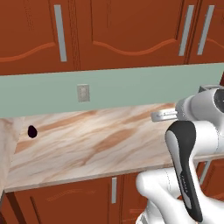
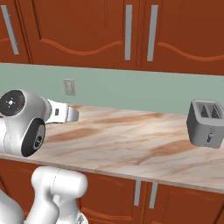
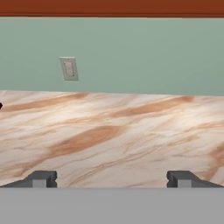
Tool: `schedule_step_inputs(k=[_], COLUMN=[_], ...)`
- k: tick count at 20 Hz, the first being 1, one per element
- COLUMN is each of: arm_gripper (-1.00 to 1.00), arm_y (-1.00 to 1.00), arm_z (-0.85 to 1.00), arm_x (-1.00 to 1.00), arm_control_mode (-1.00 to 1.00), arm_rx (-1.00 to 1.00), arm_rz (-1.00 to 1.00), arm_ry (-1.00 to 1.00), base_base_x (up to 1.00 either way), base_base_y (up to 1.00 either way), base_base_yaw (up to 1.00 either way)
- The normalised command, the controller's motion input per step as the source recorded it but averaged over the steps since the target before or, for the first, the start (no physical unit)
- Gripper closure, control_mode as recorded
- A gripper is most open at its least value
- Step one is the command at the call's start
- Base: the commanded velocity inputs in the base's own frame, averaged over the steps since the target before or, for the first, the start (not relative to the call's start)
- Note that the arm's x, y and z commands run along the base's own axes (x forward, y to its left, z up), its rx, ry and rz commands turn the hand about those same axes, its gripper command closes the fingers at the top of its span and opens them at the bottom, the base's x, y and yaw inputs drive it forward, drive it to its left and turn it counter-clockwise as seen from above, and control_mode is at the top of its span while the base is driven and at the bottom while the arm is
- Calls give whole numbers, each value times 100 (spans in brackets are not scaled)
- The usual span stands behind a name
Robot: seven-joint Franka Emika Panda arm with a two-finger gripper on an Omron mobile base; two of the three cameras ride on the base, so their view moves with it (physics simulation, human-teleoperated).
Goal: Close all open cabinet doors.
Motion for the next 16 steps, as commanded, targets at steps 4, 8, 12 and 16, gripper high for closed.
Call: schedule_step_inputs(k=[4, 8, 12, 16], arm_gripper=[-100, -100, -100, -100], arm_y=[0, 0, 0, 0], arm_z=[0, 0, 0, 0], arm_x=[0, 0, 0, 0], arm_control_mode=[100, 100, 100, 100], arm_rx=[0, 0, 0, 0], arm_rz=[0, 0, 0, 0], arm_ry=[0, 0, 0, 0], base_base_x=[-28, -36, -45, -35], base_base_y=[-34, -28, -17, -2], base_base_yaw=[0, 0, 1, 16])
